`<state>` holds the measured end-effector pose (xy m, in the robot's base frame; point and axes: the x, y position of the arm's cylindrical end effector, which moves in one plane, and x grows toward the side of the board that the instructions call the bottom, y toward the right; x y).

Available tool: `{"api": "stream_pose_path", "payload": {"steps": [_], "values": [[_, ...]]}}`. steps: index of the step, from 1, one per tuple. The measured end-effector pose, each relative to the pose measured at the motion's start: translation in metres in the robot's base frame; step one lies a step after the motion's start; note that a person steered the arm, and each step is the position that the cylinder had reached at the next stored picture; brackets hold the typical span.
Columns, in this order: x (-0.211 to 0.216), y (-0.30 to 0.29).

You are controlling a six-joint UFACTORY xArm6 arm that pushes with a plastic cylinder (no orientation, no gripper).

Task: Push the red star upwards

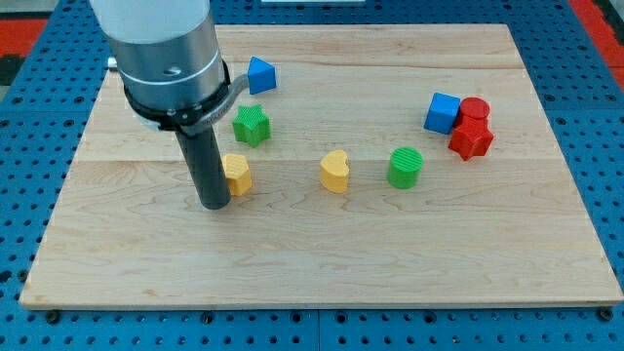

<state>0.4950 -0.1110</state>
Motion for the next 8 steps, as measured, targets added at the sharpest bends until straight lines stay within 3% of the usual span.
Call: {"api": "stream_pose_path", "payload": {"steps": [4, 5, 6, 7, 8], "values": [[-0.016, -0.05], [0.02, 0.01], [0.023, 0.121], [0.006, 0.242], [-0.016, 0.299]]}}
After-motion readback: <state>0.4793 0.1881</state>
